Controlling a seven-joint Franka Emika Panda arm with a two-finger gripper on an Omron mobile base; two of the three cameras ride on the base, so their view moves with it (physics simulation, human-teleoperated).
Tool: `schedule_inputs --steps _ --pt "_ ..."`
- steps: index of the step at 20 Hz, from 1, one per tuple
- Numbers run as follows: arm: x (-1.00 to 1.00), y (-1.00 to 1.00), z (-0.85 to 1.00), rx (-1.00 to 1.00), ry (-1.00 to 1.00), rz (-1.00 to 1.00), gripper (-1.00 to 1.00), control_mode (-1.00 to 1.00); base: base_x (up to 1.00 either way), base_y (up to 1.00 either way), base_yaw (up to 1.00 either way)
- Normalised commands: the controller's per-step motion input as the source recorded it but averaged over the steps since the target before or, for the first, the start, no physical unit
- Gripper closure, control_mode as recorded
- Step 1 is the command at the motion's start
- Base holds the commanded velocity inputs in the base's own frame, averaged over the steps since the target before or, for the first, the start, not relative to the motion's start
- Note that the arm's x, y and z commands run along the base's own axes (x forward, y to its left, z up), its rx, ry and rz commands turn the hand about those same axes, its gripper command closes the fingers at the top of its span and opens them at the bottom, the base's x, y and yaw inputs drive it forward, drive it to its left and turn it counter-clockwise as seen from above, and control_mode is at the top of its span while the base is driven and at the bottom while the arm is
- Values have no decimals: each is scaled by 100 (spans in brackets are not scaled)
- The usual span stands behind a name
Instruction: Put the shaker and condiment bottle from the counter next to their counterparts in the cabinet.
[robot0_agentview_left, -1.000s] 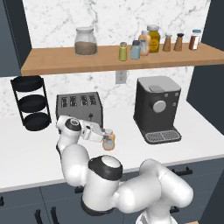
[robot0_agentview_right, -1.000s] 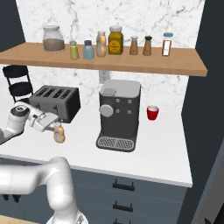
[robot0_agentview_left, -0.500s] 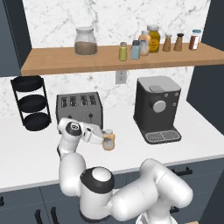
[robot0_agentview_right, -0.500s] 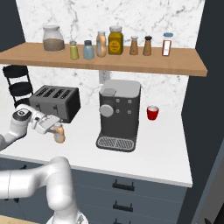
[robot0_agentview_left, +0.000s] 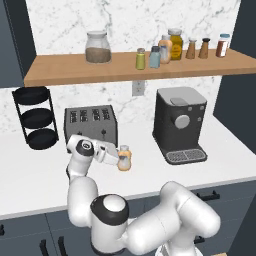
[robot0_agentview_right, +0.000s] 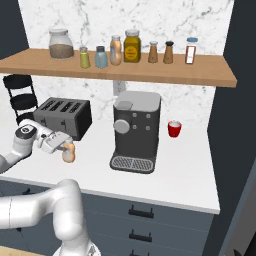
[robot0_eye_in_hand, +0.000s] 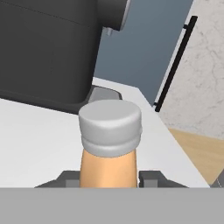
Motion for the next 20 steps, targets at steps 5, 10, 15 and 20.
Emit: schedule_inputs --steps 5,10,15,20 --pt "-1 0 0 0 0 0 100 -100 0 0 0" --pt "-18 0 6 0 0 1 100 -100 0 0 0" --pt "-24 0 24 0 0 9 100 -100 0 0 0" --pt "-22 0 39 0 0 19 100 -100 0 0 0"
